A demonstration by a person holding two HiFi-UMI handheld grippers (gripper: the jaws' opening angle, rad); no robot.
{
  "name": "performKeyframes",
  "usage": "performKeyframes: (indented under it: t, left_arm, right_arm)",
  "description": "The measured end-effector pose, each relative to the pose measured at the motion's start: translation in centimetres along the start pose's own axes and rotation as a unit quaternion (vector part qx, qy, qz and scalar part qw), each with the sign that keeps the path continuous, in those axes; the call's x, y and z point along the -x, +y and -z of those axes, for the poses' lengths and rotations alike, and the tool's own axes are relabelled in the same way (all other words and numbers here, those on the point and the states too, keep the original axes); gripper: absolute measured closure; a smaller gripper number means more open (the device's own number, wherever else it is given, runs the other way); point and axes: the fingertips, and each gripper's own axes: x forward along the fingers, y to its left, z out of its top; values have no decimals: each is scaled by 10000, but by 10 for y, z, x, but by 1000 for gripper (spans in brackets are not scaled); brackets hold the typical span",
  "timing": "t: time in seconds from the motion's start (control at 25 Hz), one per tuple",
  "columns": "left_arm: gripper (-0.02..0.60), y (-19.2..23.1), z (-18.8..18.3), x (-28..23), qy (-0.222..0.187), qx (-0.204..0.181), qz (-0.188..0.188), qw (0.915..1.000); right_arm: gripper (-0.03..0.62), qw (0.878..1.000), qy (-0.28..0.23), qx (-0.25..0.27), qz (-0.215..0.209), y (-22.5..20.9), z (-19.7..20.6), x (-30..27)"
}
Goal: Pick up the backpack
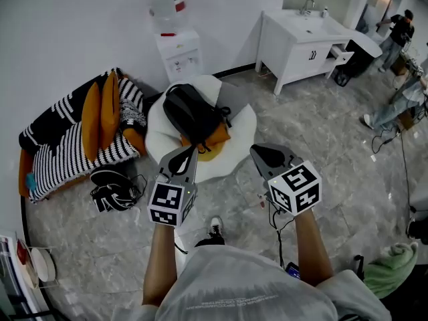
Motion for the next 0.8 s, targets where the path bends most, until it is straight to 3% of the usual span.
performKeyframes:
  t: [0.8]
  left_arm:
    - [581,78,23,-49,145,102,193,9997]
  right_arm:
    - [592,10000,-67,8,-22,-10,-26,-81]
